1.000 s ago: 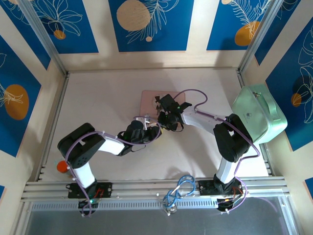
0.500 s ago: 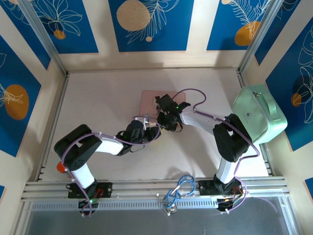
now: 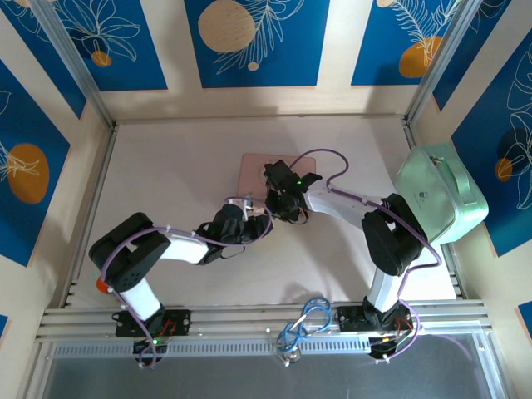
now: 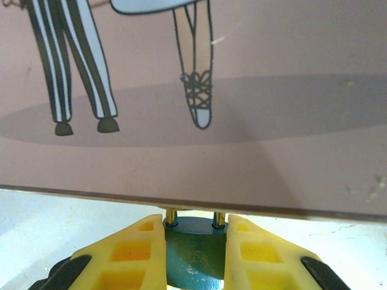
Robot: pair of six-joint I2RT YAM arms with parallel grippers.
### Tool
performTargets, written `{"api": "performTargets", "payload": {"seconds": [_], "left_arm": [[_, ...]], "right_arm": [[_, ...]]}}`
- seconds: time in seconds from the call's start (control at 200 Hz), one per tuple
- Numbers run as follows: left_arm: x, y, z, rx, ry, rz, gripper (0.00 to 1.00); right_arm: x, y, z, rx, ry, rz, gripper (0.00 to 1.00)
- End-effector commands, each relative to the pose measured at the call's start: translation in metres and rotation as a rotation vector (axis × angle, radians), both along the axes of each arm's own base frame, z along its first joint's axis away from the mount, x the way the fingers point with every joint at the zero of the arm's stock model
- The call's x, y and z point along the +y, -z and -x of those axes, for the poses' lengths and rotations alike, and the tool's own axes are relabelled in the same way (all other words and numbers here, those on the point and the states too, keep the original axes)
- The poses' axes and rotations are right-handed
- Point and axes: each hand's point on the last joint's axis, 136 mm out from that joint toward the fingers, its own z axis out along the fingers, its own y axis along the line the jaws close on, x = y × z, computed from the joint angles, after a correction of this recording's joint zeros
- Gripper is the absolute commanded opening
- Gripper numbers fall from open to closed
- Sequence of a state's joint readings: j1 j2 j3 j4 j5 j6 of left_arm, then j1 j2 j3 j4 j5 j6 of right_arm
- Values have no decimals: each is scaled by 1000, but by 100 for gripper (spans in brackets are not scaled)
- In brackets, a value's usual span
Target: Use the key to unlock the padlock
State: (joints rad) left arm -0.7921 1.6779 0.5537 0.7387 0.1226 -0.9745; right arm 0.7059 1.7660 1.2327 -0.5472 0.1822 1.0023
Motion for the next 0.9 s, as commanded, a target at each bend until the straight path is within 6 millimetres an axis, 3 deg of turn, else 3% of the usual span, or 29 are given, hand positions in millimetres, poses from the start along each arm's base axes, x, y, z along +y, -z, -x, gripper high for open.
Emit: {"api": "performTargets", "payload": {"seconds": [0.0,0.16,0.435,0.895], "left_arm": [[-3,-32,-7,-81,-29,131,43],[-9,-32,-10,-85,-11,133,41],[-17,-28,-17,-71,-9,167,22],[-17,-26,-27,-65,-46,172,12]], "right_arm": [[11,-6,10,36,-36,-30,0],[11,-1,12,61,-30,-37,0],[9,-3,13,70,-14,-46,0],[11,0,17,96,3,-72,0]]}}
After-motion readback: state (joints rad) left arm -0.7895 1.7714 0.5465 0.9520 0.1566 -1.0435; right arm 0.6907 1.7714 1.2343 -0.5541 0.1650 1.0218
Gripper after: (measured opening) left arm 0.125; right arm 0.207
